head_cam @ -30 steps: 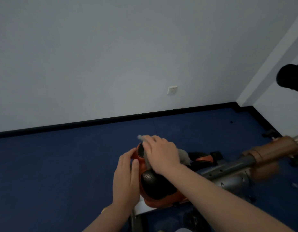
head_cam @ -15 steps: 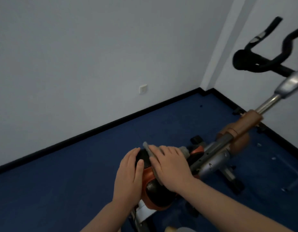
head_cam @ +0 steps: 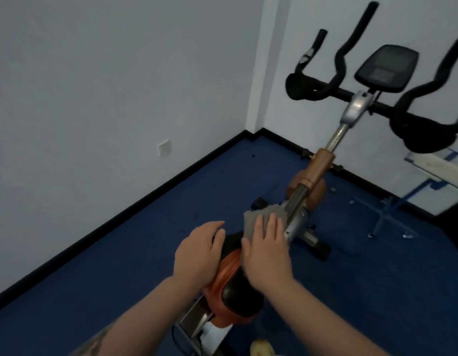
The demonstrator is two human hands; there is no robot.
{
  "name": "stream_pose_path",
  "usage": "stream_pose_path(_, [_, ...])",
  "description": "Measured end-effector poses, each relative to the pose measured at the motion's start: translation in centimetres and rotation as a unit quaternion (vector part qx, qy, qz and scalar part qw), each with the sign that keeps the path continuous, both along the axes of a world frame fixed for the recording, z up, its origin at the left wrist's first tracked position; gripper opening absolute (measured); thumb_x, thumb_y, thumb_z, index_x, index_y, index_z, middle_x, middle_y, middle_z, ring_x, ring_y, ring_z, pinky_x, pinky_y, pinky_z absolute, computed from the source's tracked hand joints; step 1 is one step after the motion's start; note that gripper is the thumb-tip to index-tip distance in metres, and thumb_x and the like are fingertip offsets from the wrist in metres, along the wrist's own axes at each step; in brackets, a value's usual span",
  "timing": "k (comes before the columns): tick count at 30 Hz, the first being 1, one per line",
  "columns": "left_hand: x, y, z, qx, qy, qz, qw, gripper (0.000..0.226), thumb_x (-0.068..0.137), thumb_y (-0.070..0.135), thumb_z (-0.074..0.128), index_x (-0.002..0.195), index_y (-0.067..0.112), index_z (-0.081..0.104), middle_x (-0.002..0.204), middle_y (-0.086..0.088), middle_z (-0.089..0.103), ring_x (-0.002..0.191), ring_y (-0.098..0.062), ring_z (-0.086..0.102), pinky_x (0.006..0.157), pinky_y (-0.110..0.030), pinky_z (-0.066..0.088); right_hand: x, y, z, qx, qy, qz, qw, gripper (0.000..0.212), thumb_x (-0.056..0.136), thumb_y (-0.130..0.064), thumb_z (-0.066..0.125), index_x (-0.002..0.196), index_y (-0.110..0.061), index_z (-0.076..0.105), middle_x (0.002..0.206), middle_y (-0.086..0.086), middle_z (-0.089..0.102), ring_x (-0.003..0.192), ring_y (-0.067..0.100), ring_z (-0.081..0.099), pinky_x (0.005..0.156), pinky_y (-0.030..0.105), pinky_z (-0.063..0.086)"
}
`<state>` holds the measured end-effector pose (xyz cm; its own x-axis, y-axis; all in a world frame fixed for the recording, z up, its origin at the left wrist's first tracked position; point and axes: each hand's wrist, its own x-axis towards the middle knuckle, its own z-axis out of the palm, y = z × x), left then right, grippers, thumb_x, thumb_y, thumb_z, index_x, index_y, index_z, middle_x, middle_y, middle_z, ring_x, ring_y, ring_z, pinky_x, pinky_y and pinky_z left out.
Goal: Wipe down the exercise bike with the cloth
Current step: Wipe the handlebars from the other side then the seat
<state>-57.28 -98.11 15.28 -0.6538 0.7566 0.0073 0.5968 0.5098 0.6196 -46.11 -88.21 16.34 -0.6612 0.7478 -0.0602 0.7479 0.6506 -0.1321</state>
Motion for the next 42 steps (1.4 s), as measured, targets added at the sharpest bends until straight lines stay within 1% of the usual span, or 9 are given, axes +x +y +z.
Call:
stream_pose_path(4, [0.1, 0.4, 0.0, -0.029, 0.022, 0.012, 0.999, 0.041, 0.1, 0.048, 0.026, 0.112, 0.036, 0.063, 0.109, 0.018, 0.065, 0.102, -0.004, 0.058, 0.077, -0.022, 0.039, 0.1, -0.2, -1.1, -0.12, 0.066, -0.05, 0.989, 0.069, 0.1, -0.047, 0.003, 0.152, -0.003, -0.006, 0.159, 0.024, -0.008, 0.148, 0.035, -0.007, 0.121, 0.045, 0.001])
stream_pose_path(6, [0.0, 0.5, 0.1, -0.035, 0.036, 0.006, 0.999, 0.045, 0.098, 0.048, 0.023, 0.092, 0.032, 0.065, 0.09, 0.014, 0.065, 0.084, -0.004, 0.058, 0.066, -0.025, 0.041, -1.1, 2.4, -0.5, -0.205, 0.133, -0.152, 0.958, 0.063, 0.103, -0.043, 0.02, 0.154, -0.015, -0.005, 0.161, 0.015, -0.005, 0.147, 0.033, 0.009, 0.118, 0.044, 0.019])
stream_pose_path(9, [-0.5, 0.3, 0.0, -0.023, -0.003, 0.02, 1.0, 0.043, 0.099, 0.045, 0.028, 0.087, 0.028, 0.065, 0.084, 0.011, 0.065, 0.076, -0.003, 0.055, 0.062, -0.019, 0.039, -2.3, 3.4, 0.4, -0.224, 0.132, -0.228, 0.938, 0.059, 0.104, -0.043, 0.018, 0.155, -0.022, -0.004, 0.161, 0.014, 0.003, 0.134, 0.035, 0.038, 0.102, 0.041, 0.04])
stream_pose_path(13, [-0.7, 0.1, -0.3, -0.009, -0.019, 0.019, 1.0, 0.038, 0.1, 0.041, 0.032, 0.087, 0.027, 0.066, 0.08, 0.011, 0.063, 0.071, 0.001, 0.054, 0.059, -0.016, 0.036, -0.8, -2.6, -0.4, -0.153, 0.059, -0.149, 0.975, 0.062, 0.102, -0.042, 0.025, 0.154, -0.019, 0.0, 0.159, 0.021, 0.004, 0.127, 0.038, 0.043, 0.096, 0.044, 0.046])
stream_pose_path(17, [-0.8, 0.2, -0.2, 0.012, -0.031, 0.012, 0.999, 0.037, 0.1, 0.039, 0.033, 0.089, 0.027, 0.067, 0.08, 0.013, 0.062, 0.07, 0.002, 0.052, 0.059, -0.023, 0.035, 0.9, -4.9, -0.1, -0.155, 0.036, -0.101, 0.982, 0.063, 0.1, -0.052, 0.013, 0.154, -0.027, -0.009, 0.16, 0.017, -0.006, 0.12, 0.033, 0.049, 0.092, 0.04, 0.048])
stream_pose_path(24, [-1.2, -0.3, -0.4, 0.025, -0.037, -0.034, 0.998, 0.031, 0.099, 0.043, 0.038, 0.102, 0.031, 0.066, 0.095, 0.016, 0.062, 0.082, -0.002, 0.053, 0.062, -0.025, 0.034, -0.5, -6.0, 1.7, -0.121, 0.0, -0.143, 0.982, 0.056, 0.103, -0.045, 0.016, 0.154, -0.026, 0.001, 0.16, 0.018, -0.006, 0.131, 0.034, 0.036, 0.102, 0.046, 0.04])
stream_pose_path(29, [-1.5, -0.3, -0.6, 0.031, -0.053, -0.052, 0.997, 0.031, 0.099, 0.043, 0.034, 0.092, 0.033, 0.063, 0.087, 0.014, 0.062, 0.078, -0.001, 0.055, 0.061, -0.025, 0.036, 1.8, -11.6, 0.8, -0.084, -0.031, -0.083, 0.993, 0.063, 0.101, -0.05, 0.015, 0.152, -0.029, -0.015, 0.16, 0.015, -0.017, 0.147, 0.034, -0.004, 0.115, 0.051, 0.02])
stream_pose_path(35, [-1.3, -0.2, -0.8, 0.041, -0.039, -0.042, 0.998, 0.037, 0.1, 0.043, 0.03, 0.078, 0.03, 0.058, 0.075, 0.013, 0.058, 0.069, 0.0, 0.051, 0.055, -0.025, 0.032, -1.0, -7.4, 2.0, -0.116, 0.003, -0.181, 0.977, 0.054, 0.103, -0.046, 0.017, 0.153, -0.027, 0.011, 0.161, 0.012, 0.004, 0.131, 0.033, 0.035, 0.099, 0.045, 0.041])
stream_pose_path(42, [-1.3, -0.1, -1.0, 0.049, -0.034, -0.045, 0.997, 0.039, 0.098, 0.046, 0.029, 0.072, 0.031, 0.053, 0.072, 0.011, 0.058, 0.067, -0.004, 0.054, 0.058, -0.03, 0.04, 2.9, -14.0, -0.8, -0.069, 0.066, -0.121, 0.988, 0.07, 0.1, -0.051, 0.024, 0.142, -0.041, -0.031, 0.159, 0.004, -0.02, 0.146, 0.028, -0.002, 0.112, 0.039, 0.033])
